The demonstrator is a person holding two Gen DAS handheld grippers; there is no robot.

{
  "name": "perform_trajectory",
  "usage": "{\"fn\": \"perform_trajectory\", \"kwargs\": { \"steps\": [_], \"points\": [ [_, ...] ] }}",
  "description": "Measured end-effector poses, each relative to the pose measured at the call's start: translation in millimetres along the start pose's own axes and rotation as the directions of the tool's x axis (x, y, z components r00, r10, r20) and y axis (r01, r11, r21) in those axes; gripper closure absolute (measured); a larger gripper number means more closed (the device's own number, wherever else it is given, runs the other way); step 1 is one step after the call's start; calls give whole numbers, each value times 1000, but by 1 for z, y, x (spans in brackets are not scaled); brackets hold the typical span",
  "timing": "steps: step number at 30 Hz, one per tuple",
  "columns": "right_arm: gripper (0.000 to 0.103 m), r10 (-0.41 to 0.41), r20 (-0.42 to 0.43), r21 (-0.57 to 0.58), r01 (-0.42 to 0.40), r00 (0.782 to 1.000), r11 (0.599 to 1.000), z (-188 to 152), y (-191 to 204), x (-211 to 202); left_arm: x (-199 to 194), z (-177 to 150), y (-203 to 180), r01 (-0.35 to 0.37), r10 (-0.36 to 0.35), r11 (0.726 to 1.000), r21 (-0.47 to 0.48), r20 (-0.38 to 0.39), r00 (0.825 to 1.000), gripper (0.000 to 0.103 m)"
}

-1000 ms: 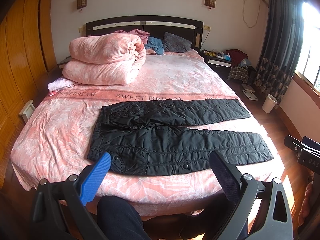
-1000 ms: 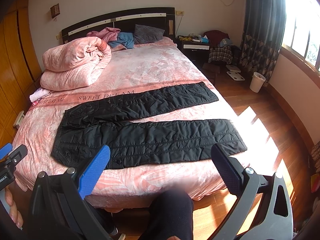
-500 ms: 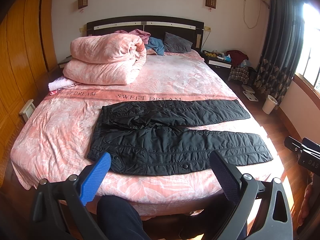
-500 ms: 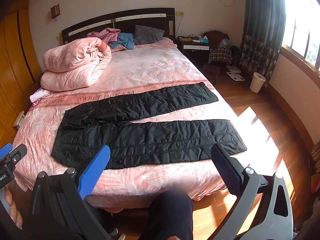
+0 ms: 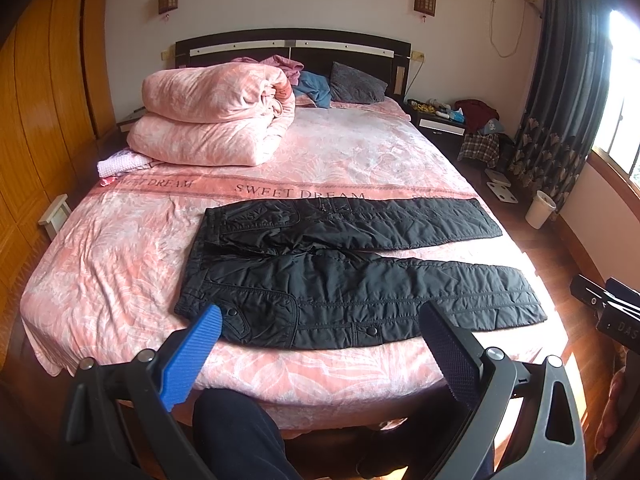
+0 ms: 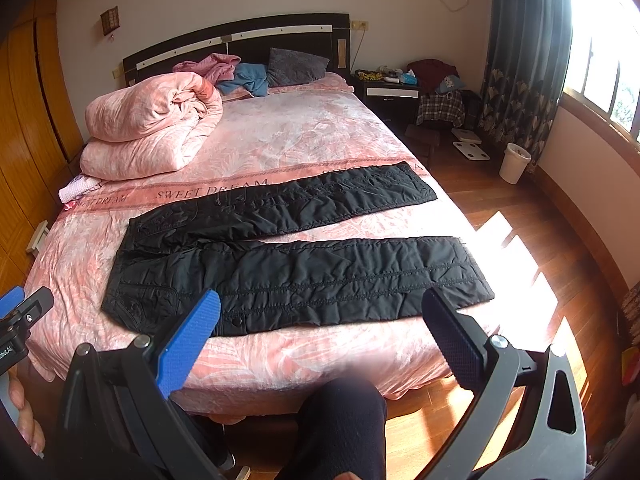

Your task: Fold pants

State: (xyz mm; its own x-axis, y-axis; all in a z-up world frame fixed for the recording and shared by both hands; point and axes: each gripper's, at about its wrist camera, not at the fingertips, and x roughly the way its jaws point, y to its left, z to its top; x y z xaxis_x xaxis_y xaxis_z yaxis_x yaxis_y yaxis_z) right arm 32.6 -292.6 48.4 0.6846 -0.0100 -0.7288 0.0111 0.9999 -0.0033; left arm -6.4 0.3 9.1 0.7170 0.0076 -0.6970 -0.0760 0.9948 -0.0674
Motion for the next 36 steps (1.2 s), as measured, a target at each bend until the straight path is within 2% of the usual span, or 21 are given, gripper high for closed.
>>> {"fn": "perform_trajectory", "kwargs": {
  "steps": [31, 33, 35, 36],
  "points": [
    [2, 4, -10, 0, -4, 1000, 1000, -7, 2, 9, 3, -5, 4, 3, -3, 1000, -3, -4, 1000, 4],
    [2, 0, -14, 1, 0, 1000, 1000, -8, 0, 14, 9, -11, 9, 24, -24, 1000, -4, -9, 1000, 4],
    [2, 1, -19, 0, -1, 1000, 1000, -10, -6, 24, 22, -15, 19, 78, -78, 997, -16, -7, 997, 3],
    [2, 4, -28, -2, -4, 1000, 1000, -11, -8, 34, 42, -18, 32, 110, -111, 993, -36, -42, 993, 3]
  ]
}}
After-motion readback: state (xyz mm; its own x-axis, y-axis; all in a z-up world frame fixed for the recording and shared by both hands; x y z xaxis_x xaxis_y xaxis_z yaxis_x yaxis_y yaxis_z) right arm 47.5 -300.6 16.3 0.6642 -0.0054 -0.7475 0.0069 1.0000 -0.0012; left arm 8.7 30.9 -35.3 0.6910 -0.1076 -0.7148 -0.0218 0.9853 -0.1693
